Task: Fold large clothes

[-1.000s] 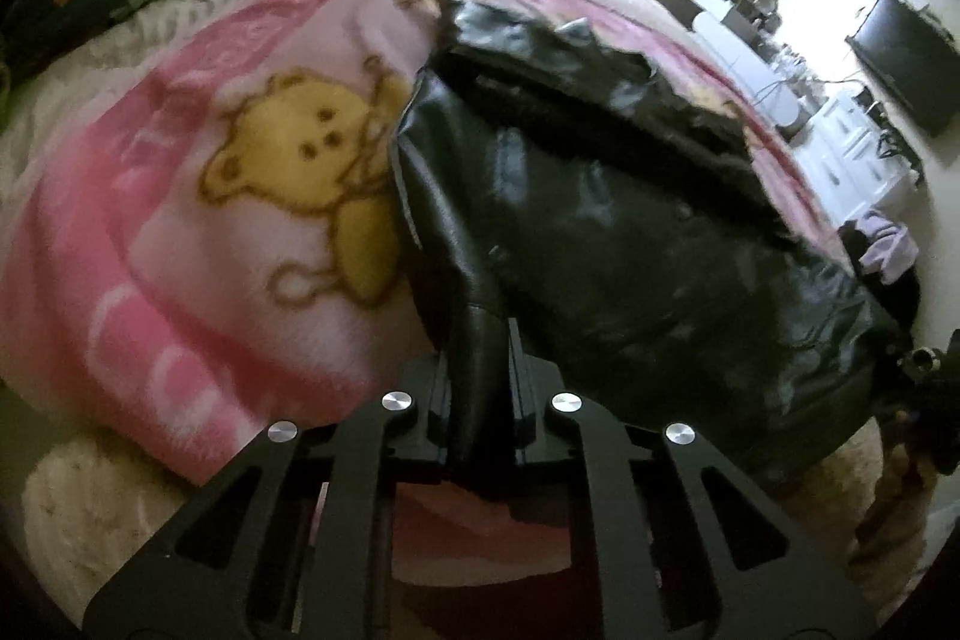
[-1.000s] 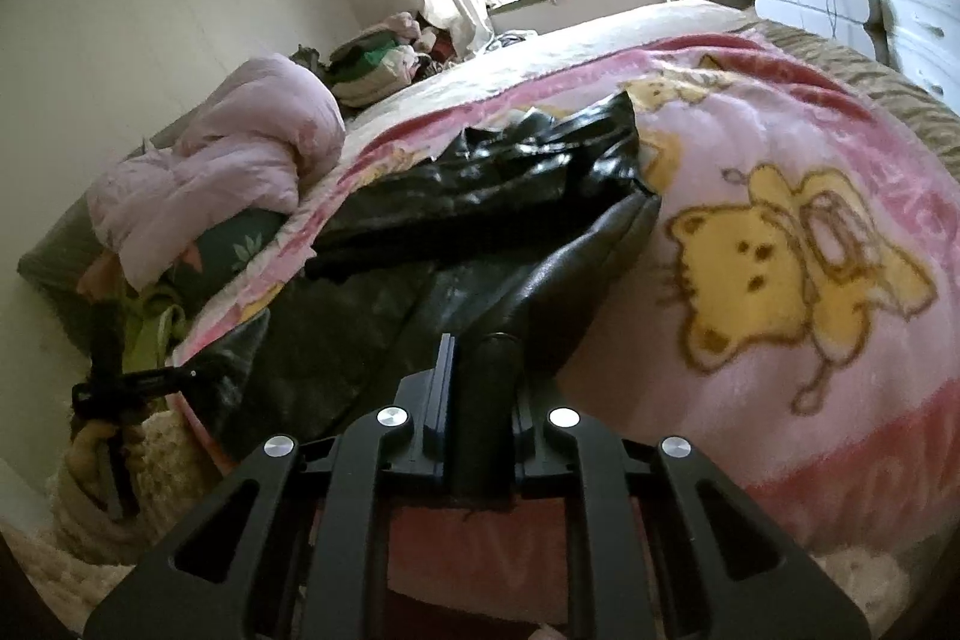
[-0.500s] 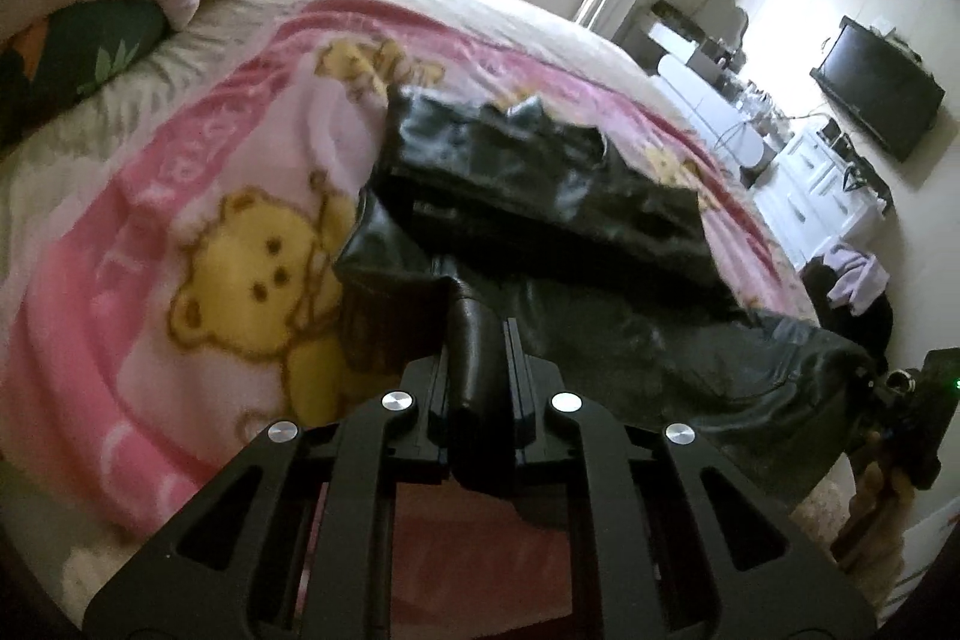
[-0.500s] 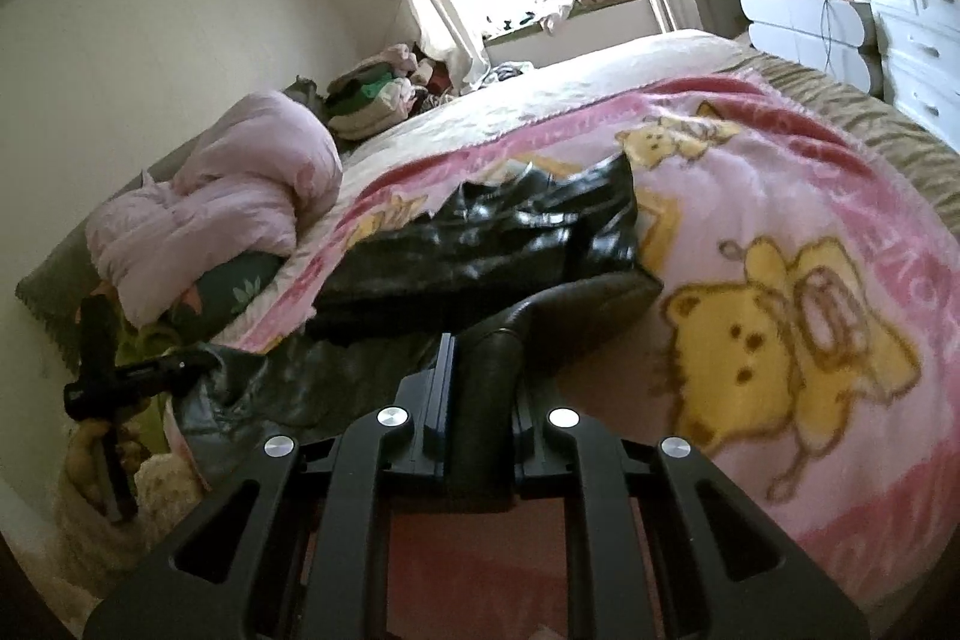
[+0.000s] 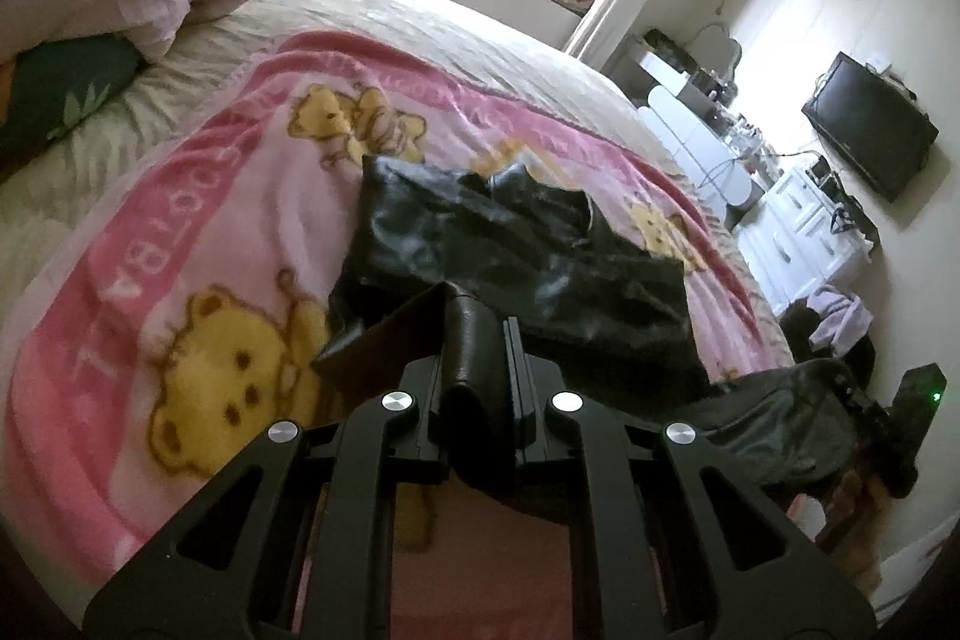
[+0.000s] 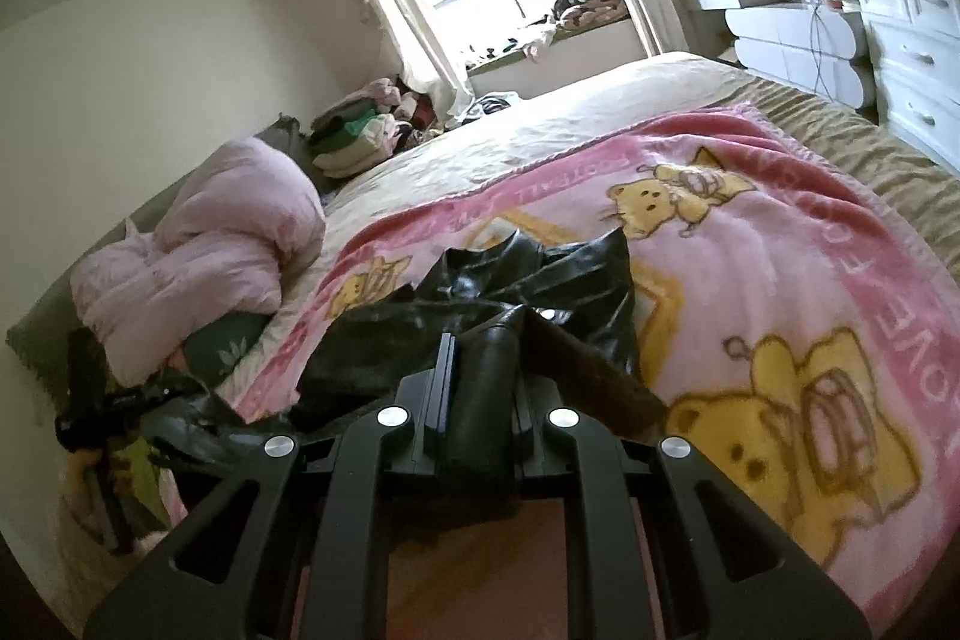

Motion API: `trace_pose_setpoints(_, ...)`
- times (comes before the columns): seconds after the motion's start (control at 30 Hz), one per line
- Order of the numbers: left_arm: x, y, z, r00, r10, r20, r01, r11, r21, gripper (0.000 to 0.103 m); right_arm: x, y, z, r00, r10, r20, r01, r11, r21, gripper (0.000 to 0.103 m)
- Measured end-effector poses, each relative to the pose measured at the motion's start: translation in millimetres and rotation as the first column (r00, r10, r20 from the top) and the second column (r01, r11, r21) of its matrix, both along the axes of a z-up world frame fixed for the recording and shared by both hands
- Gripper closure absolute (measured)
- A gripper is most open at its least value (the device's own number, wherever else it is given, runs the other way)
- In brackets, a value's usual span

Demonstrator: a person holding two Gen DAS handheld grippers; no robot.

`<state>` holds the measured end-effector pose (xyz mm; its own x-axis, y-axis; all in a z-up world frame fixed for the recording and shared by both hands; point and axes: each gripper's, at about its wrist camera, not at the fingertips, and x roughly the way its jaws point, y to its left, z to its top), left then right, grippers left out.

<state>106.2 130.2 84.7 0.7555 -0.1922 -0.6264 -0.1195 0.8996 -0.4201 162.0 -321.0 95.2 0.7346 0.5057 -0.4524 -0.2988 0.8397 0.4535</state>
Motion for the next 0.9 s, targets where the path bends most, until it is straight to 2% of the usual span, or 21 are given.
trace_pose_setpoints(0.13, 22.4, 5.7, 2.2, 1.000, 0.009, -0.013, -0.008, 1.000, 0.012, 0.094, 28.0, 5.1, 5.7, 1.000, -0.013, -0.005, 0.013, 1.000, -0.022, 0.090)
trace_pose_setpoints(0.23, 42.2, 12.7, -1.4, 0.999, 0.013, -0.030, -0.013, 1.000, -0.007, 0.093, 48.4, 10.1, 6.3, 1.000, -0.018, -0.023, 0.017, 0.999, -0.029, 0.089)
trace_pose_setpoints(0.5, 81.1, 24.7, -15.2, 0.998, 0.038, -0.055, -0.038, 0.999, -0.003, 0.091, 105.5, 34.0, -2.4, 0.995, -0.066, -0.073, 0.057, 0.991, -0.120, 0.088)
trace_pose_setpoints(0.77, 116.7, 20.3, -41.3, 0.996, 0.043, -0.072, -0.039, 0.998, 0.057, 0.089, 140.7, 42.6, -34.1, 0.987, -0.099, -0.123, 0.074, 0.979, -0.190, 0.085)
trace_pose_setpoints(0.9, 137.7, 19.1, -56.9, 0.993, 0.045, -0.109, -0.036, 0.996, 0.084, 0.089, 159.1, 44.9, -55.1, 0.983, -0.099, -0.152, 0.064, 0.973, -0.221, 0.083)
